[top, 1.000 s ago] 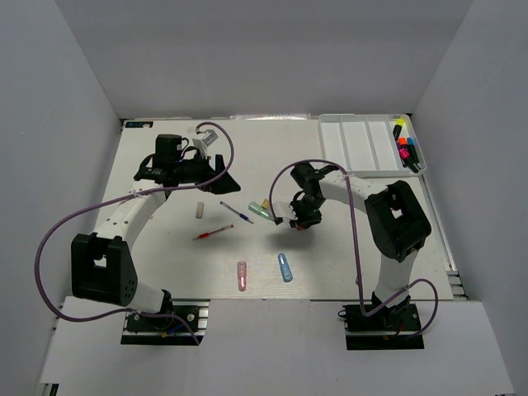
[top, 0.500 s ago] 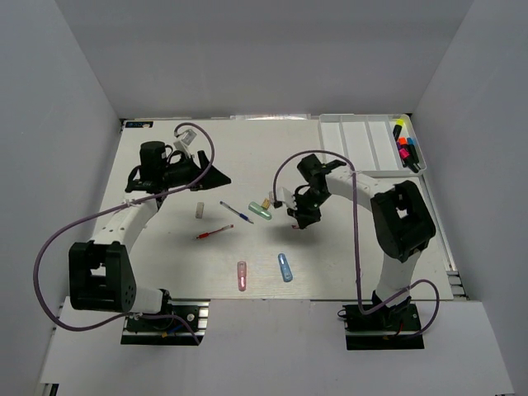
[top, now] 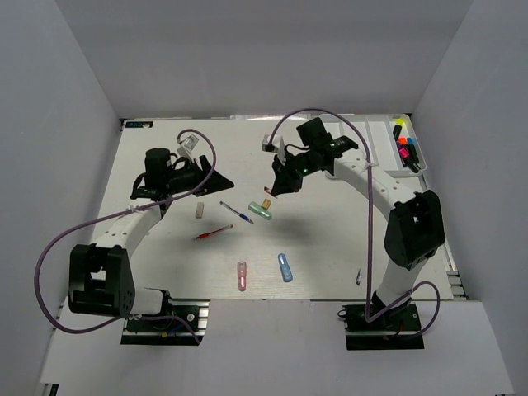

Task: Sort the stationery into containers
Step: Pass the stationery from the right arm to the left

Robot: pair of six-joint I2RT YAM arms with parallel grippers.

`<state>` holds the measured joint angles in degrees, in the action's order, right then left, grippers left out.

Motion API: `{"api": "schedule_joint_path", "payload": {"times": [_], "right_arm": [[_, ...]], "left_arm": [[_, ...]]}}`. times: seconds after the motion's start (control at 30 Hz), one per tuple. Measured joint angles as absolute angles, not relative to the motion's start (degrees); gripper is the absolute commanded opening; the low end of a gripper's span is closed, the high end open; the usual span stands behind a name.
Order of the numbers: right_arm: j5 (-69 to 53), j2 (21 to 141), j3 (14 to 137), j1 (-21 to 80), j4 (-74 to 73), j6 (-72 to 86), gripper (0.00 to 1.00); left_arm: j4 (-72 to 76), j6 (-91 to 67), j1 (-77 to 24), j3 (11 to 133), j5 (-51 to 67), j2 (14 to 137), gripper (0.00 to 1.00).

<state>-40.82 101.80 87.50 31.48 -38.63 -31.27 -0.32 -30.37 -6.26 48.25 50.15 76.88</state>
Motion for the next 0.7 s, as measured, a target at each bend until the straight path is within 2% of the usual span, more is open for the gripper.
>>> {"api": "schedule_joint_path", "payload": {"times": [0.33,0.7], "right_arm": [[-44.8,103.6,92.7,35.8,-36.8,-22.9,0.00],[-45.6,106.4,94.9,36.8,-37.2,-22.5,0.00]], "left_arm": [[3.9,-33.3,-9.9,48.2,52.6,80.3,0.59],[10.4,-36.0,-12.3,47.5,57.2,81.0,0.53]]}}
